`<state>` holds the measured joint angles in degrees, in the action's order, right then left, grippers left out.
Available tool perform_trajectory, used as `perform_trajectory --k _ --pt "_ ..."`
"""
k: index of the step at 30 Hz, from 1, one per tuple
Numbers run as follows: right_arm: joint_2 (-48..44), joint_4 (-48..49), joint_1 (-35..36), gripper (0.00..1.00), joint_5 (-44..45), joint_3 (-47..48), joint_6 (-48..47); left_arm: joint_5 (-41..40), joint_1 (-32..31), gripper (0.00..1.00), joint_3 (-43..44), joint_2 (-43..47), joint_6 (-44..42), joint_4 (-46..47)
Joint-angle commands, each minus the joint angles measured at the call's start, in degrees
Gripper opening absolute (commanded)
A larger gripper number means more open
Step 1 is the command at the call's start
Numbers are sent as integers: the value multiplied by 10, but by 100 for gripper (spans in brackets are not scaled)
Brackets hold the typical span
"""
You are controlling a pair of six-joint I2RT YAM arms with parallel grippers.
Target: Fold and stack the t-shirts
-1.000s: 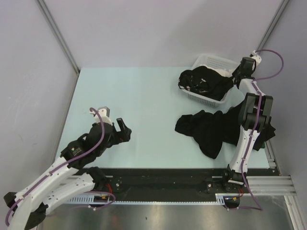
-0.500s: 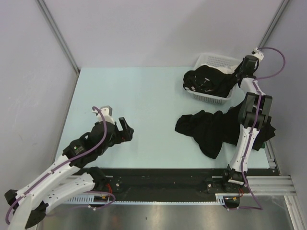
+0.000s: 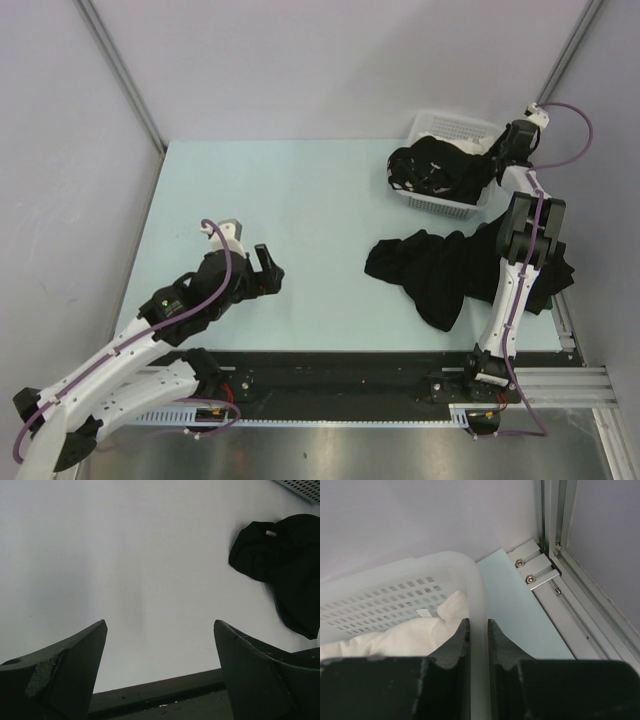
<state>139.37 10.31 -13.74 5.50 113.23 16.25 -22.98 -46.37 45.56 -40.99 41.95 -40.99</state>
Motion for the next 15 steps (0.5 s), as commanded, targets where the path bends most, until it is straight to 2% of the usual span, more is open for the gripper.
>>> perform_trajectory --k 1,15 --pt "-1 182 -8 0 46 66 40 14 -7 93 4 -2 -11 28" --pt "5 198 -39 1 -18 94 68 29 -10 93 13 -34 -27 49"
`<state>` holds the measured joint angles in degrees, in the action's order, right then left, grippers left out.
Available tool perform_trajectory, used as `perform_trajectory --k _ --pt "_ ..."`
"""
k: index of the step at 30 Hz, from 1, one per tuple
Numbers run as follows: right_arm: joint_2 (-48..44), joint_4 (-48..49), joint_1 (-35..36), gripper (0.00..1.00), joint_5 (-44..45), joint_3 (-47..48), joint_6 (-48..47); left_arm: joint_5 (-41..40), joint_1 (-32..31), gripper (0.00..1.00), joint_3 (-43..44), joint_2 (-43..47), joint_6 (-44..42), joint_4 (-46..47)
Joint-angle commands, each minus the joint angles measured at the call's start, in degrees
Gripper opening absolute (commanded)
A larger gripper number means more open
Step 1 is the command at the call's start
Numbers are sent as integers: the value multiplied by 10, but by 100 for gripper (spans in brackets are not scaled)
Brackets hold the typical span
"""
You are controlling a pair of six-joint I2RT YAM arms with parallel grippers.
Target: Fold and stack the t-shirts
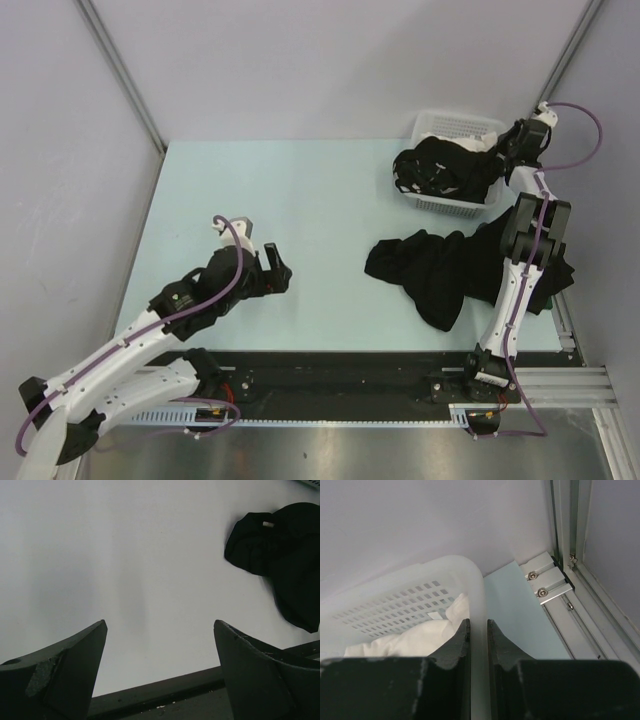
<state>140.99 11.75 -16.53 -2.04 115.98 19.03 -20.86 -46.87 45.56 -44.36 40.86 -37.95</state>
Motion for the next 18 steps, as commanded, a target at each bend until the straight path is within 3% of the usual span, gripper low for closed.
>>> perform_trajectory --k 1,14,15,18 --pt "-11 181 -11 1 58 67 41 6 -5 93 12 0 -15 17" --pt "-21 177 5 30 26 17 70 21 -6 93 -1 2 -24 41" --pt "-25 177 9 41 27 11 66 26 -6 93 -2 1 -24 44" --pt "-29 180 17 57 6 -11 69 36 -6 93 -6 -2 -29 56"
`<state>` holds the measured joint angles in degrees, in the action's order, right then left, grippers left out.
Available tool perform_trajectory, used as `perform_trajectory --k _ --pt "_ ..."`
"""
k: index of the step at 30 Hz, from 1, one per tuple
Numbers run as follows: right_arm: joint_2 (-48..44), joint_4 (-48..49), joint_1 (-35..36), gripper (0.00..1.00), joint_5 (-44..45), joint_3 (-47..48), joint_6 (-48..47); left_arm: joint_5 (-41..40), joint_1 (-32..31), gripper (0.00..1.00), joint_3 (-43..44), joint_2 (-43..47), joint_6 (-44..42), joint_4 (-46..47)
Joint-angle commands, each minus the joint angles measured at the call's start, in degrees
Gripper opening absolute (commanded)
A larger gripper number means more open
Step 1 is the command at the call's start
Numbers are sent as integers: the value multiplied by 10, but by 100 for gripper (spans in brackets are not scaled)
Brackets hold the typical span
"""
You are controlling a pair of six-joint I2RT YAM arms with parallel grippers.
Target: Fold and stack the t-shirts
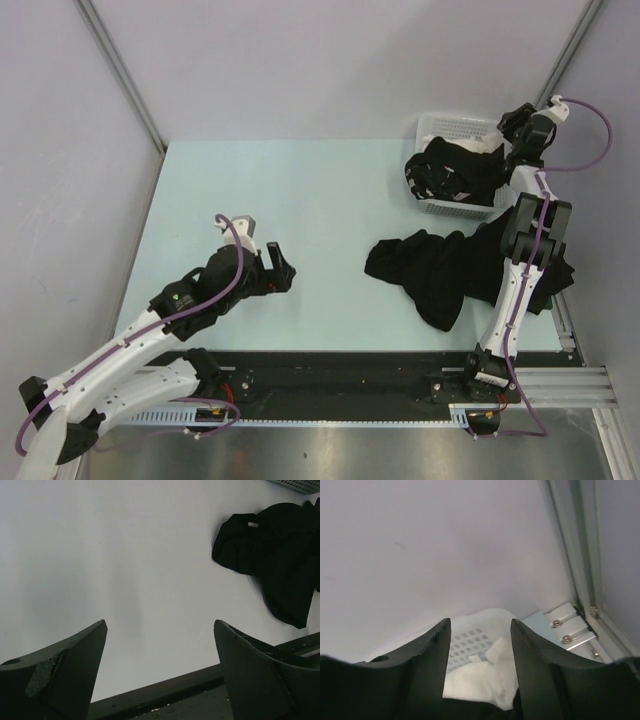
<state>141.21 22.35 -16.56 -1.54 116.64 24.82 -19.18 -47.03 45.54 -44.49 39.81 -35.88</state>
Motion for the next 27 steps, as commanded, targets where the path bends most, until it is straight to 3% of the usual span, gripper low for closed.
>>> perform_trajectory --k 1,6,7,8,15,19,23,27 --pt "-34 77 19 59 -4 -25 14 25 -4 93 -7 -2 -18 40" --pt "-51 89 32 74 -17 -90 20 32 -4 94 -18 5 -24 59" --pt "-65 97 35 83 -21 -100 22 34 -4 94 -20 6 -24 66" --pt "-75 95 39 99 -26 -110 25 34 -4 94 -24 9 -24 70" --pt "-210 42 105 100 -42 -217 -37 33 -4 94 -48 9 -34 113" --pt "-278 -83 148 100 -29 -226 -107 37 -4 94 -49 11 -53 128" --pt "-351 -169 195 100 15 -243 -203 40 -4 95 -69 27 -57 143" --pt "-393 -214 253 100 146 -274 -292 51 -4 95 -84 38 -58 172"
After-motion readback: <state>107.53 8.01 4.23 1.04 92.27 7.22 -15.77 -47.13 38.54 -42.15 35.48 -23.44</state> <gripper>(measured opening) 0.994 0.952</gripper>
